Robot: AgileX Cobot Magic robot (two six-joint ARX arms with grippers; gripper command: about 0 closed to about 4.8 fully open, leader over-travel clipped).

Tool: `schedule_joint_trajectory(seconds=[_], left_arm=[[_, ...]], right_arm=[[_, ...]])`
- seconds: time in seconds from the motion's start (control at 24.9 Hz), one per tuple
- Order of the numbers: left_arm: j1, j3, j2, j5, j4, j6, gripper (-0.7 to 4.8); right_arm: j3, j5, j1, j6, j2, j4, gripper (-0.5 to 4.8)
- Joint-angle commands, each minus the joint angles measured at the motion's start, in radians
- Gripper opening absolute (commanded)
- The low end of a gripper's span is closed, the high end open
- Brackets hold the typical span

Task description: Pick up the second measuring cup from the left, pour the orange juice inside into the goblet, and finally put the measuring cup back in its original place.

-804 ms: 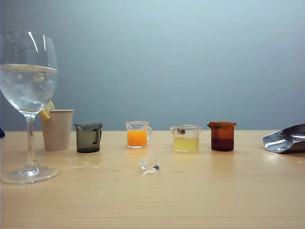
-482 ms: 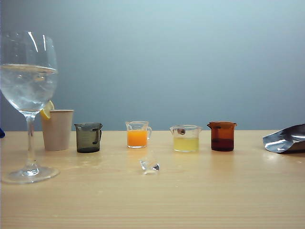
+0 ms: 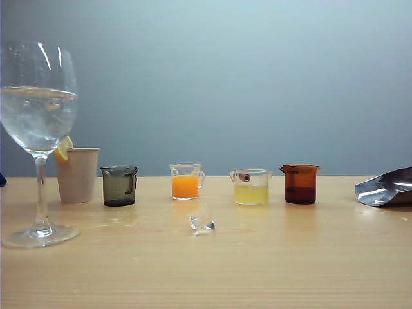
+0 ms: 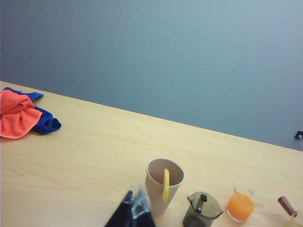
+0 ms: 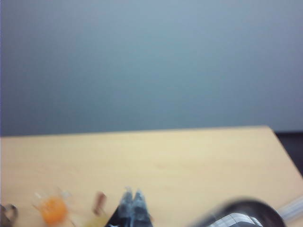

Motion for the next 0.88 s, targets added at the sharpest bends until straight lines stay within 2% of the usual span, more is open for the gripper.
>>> schedule_joint_trajectory(seconds=[0.04, 0.16, 0.28, 0.32, 0.36, 0.44, 0.68, 0.76, 0.88], left_arm=[[0.0, 0.117, 0.102, 0.014, 0.01, -0.002, -0.06], [0.0, 0.209, 0.167, 0.024, 0.007, 0.004, -0.05], [0.0, 0.293, 0.224, 0.046, 0.007, 0.03, -0.06], [0.0, 0.345, 0.257, 0.057, -0.004, 0.033, -0.05], [0.0, 0.367, 0.27, 0.058, -0.013, 0.033, -0.06], [-0.006, 0.423, 0.299, 0.065, -0.026, 0.077, -0.06], [-0.064, 0.426, 0.317, 0.134, -0.05, 0.119, -0.06], [-0.102, 0.426, 0.317, 0.13, -0.066, 0.133, -0.06], [-0.213, 0.426, 0.318, 0.051, -0.076, 0.146, -0.06]], right_arm=[[0.033, 0.122, 0.138, 0.034, 0.119, 0.153, -0.06], [0.033, 0.236, 0.276, 0.033, 0.189, 0.193, -0.06], [0.033, 0.288, 0.417, 0.024, 0.27, 0.211, -0.06], [0.032, 0.315, 0.505, 0.024, 0.342, 0.242, -0.06], [0.032, 0.321, 0.541, 0.024, 0.378, 0.266, -0.06], [0.031, 0.321, 0.622, 0.027, 0.544, 0.419, -0.06], [0.031, 0.288, 0.664, 0.042, 0.82, 0.716, -0.06], [0.031, 0.287, 0.664, 0.064, 0.9, 0.779, -0.06], [0.037, 0.285, 0.664, 0.079, 1.059, 0.88, -0.06]])
